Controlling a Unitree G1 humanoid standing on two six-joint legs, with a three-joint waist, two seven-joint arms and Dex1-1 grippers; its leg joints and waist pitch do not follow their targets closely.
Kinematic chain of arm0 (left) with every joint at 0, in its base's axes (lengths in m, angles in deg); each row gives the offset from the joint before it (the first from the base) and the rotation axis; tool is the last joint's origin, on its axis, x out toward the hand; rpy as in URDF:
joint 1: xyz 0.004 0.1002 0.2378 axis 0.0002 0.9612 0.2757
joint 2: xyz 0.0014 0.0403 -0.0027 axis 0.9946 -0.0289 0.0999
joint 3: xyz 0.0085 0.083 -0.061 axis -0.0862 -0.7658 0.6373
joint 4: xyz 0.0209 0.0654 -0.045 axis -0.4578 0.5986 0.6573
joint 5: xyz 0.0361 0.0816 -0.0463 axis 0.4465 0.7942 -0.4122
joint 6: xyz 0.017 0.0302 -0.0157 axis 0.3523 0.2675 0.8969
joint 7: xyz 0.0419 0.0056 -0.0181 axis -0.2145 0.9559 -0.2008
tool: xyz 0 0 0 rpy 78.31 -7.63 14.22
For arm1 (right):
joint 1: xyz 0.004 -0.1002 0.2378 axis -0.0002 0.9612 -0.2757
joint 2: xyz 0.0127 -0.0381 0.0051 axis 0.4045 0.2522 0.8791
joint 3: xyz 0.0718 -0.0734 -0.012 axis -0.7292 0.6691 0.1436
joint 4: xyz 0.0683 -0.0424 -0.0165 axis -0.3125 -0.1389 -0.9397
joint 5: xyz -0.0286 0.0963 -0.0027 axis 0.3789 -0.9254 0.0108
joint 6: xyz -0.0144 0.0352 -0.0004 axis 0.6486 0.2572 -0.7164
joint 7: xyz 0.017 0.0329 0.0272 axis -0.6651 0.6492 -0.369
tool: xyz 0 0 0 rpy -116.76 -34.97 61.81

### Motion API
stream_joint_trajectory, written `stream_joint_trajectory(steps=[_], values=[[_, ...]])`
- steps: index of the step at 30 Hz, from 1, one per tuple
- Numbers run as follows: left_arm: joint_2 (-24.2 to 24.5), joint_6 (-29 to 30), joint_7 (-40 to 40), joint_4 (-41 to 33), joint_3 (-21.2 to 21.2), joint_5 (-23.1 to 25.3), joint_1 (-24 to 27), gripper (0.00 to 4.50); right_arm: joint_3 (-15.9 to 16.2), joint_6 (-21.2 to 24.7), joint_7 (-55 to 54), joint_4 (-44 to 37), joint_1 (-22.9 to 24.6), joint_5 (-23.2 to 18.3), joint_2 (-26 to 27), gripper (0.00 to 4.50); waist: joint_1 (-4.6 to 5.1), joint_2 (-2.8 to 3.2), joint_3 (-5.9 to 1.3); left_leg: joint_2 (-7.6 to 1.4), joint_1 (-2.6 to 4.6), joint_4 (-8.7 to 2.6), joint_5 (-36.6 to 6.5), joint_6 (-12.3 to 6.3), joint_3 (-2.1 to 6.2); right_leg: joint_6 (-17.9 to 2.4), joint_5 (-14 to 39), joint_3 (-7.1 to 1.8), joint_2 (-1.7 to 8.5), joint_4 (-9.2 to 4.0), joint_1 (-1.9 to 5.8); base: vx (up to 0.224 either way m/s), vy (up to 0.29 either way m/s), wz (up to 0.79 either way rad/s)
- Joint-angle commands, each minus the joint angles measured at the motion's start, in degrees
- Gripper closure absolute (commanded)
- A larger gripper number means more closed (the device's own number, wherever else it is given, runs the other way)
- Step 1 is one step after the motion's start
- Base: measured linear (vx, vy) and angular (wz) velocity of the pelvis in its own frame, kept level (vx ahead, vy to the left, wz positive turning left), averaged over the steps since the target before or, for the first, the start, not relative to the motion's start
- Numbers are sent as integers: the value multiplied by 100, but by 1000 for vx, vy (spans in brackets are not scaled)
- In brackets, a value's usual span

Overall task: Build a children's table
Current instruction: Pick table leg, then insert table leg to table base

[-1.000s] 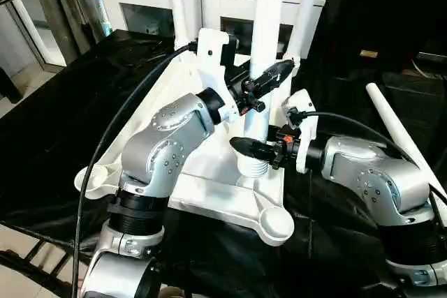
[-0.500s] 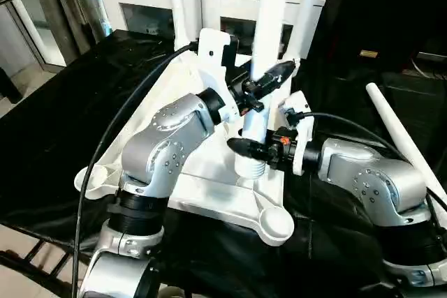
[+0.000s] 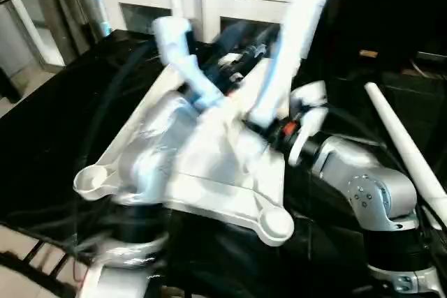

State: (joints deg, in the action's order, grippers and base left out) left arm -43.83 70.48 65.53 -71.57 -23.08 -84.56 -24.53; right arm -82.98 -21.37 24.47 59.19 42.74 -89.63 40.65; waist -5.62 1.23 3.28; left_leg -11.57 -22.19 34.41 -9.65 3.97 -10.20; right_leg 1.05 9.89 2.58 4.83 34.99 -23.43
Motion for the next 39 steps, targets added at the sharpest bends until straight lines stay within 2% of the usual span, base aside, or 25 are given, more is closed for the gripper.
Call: stream_joint_trajectory(steps=[1, 2, 3, 4, 5, 8, 10, 11, 12, 13, 15, 17, 20, 22, 25, 28, 30, 31, 33, 35, 37, 39], values=[[321, 107, 472, -138, -303, 195, 95, 123, 42, -193, -31, 22, 137, 207, -96, 258, 21, 38, -416, -64, 110, -437, -1394, 339, 34, -715, 1410, -154, 180, -428, 243, 0, 0, 0], [395, 90, 556, -135, -360, 243, 125, 123, 53, -206, -21, 9, 165, 230, -114, 258, 21, 49, -422, -64, 127, -438, -1408, 326, 31, -746, 1332, -158, 180, -424, 239, 0, 0, 0], [862, -22, 1099, -98, -741, 553, 318, 123, 126, -289, 48, -82, 348, 368, -234, 258, 19, 107, -424, -64, 123, -448, -1423, 295, 51, -699, 1312, -155, 183, -445, 244, 0, 0, 0], [1296, -118, 1592, 52, -1120, 805, 464, 123, 169, -325, 109, -158, 518, 436, -334, 258, 36, 100, -416, -58, 118, -454, -1434, 286, 48, -695, 1310, -160, 174, -418, 245, 0, 0, 0], [1343, -131, 1650, 74, -1163, 832, 480, 123, 173, -326, 118, -167, 538, 441, -347, 258, 36, 117, -416, -51, 117, -453, -1430, 278, 52, -690, 1312, -164, 175, -417, 246, 0, 0, 0], [1965, -253, 2460, 637, -1735, 1203, 576, 123, 231, -376, 249, -293, 796, 492, -554, 258, 57, 175, -428, -32, 114, -435, -1396, 244, 34, -803, 1307, -180, 182, -409, 250, 0, 0, 0], [2093, -425, 2691, 903, -1857, 1360, 550, 123, 237, -384, 286, -332, 847, 488, -609, 258, 72, 235, -421, -27, 120, -440, -1489, 237, 38, -820, 1454, -178, 189, -425, 246, 0, 0, 0], [2125, -475, 2753, 998, -1886, 1406, 533, 123, 240, -389, 302, -346, 861, 487, -629, 258, 96, 214, -417, -26, 98, -446, -1482, 239, 38, -816, 1499, -179, 196, -420, 275, 0, 0, 0], [2172, -550, 2844, 1142, -1930, 1475, 507, 123, 244, -395, 325, -368, 882, 485, -659, 258, 91, 285, -421, -31, 110, -448, -1507, 260, 47, -834, 1538, -177, 207, -409, 270, 0, 0, 0], [2283, -902, 3007, 1687, -2063, 1777, 344, 123, 247, -409, 402, -423, 942, 487, -734, 258, 116, 280, -408, -22, 140, -445, -1707, 247, 36, -794, 1809, -175, 194, -478, 240, 0, 0, 0], [2420, -1328, 3165, 2373, -2244, 2123, 106, 123, 254, -440, 467, -488, 1019, 507, -802, 258, 118, 346, -425, -7, 150, -441, -1768, 254, 51, -714, 1925, -176, 195, -478, 243, 0, 0, 0], [2458, -1477, 3284, 2878, -2339, 2251, -99, 123, 268, -412, 499, -556, 1063, 488, -852, 258, 133, 330, -421, -5, 142, -454, -1792, 252, 57, -699, 1981, -169, 191, -502, 247, 0, 0, 0], [2446, -1631, 3399, 3318, -2398, 2358, -271, 123, 293, -408, 505, -614, 1098, 523, -900, 258, 147, 353, -435, -13, 138, -449, -1758, 253, 64, -798, 1941, -175, 209, -475, 248, 0, 0, 0], [2442, -1705, 3479, 3498, -2435, 2421, -329, 151, 293, -404, 502, -630, 1121, 528, -913, 258, 162, 371, -451, -25, 125, -445, -1693, 198, 68, -951, 1748, -173, 225, -447, 253, 0, 0, 0], [2380, -1994, 3549, 3964, -2494, 2584, -463, 165, 304, -419, 514, -637, 1170, 547, -945, 258, 188, 367, -460, -15, 113, -434, -1631, 145, 63, -1015, 1603, -171, 226, -448, 265, 0, 0, 0], [2272, -2278, 3612, 4421, -2507, 2722, -604, 202, 343, -434, 543, -621, 1166, 579, -971, 258, 203, 333, -464, -16, 101, -430, -1561, 78, 61, -1062, 1553, -165, 240, -447, 279, 0, 0, 0], [2196, -2367, 3591, 4622, -2507, 2787, -665, 202, 367, -429, 575, -595, 1133, 579, -972, 258, 193, 316, -470, -33, 95, -427, -1479, 41, 62, -1097, 1503, -170, 253, -438, 286, 0, 0, 0], [2146, -2420, 3560, 4691, -2480, 2790, -688, 221, 377, -428, 594, -581, 1116, 577, -974, 258, 186, 286, -474, -32, 85, -422, -1411, 16, 59, -1123, 1421, -168, 257, -424, 295, 0, 0, 0], [2072, -2284, 3577, 4702, -2400, 2675, -704, 238, 395, -431, 603, -567, 1100, 580, -975, 258, 186, 278, -465, -30, 85, -418, -1411, -17, 48, -1143, 1488, -168, 262, -433, 288, 0, 0, 0], [2068, -2270, 3606, 4723, -2415, 2701, -723, 246, 421, -436, 613, -559, 1088, 594, -979, 258, 176, 289, -462, -35, 92, -415, -1404, -35, 49, -1159, 1548, -171, 270, -434, 284, 0, 0, 0], [2040, -2262, 3591, 4747, -2393, 2718, -729, 279, 441, -444, 621, -545, 1078, 605, -973, 258, 172, 282, -451, -40, 94, -422, -1447, -37, 51, -1092, 1766, -172, 276, -451, 274, 0, 0, 0], [2016, -2264, 3571, 4764, -2358, 2702, -731, 286, 441, -440, 623, -547, 1076, 602, -969, 258, 172, 285, -445, -42, 97, -428, -1493, -26, 53, -1060, 1869, -172, 275, -462, 267, 0, 0, 0]])
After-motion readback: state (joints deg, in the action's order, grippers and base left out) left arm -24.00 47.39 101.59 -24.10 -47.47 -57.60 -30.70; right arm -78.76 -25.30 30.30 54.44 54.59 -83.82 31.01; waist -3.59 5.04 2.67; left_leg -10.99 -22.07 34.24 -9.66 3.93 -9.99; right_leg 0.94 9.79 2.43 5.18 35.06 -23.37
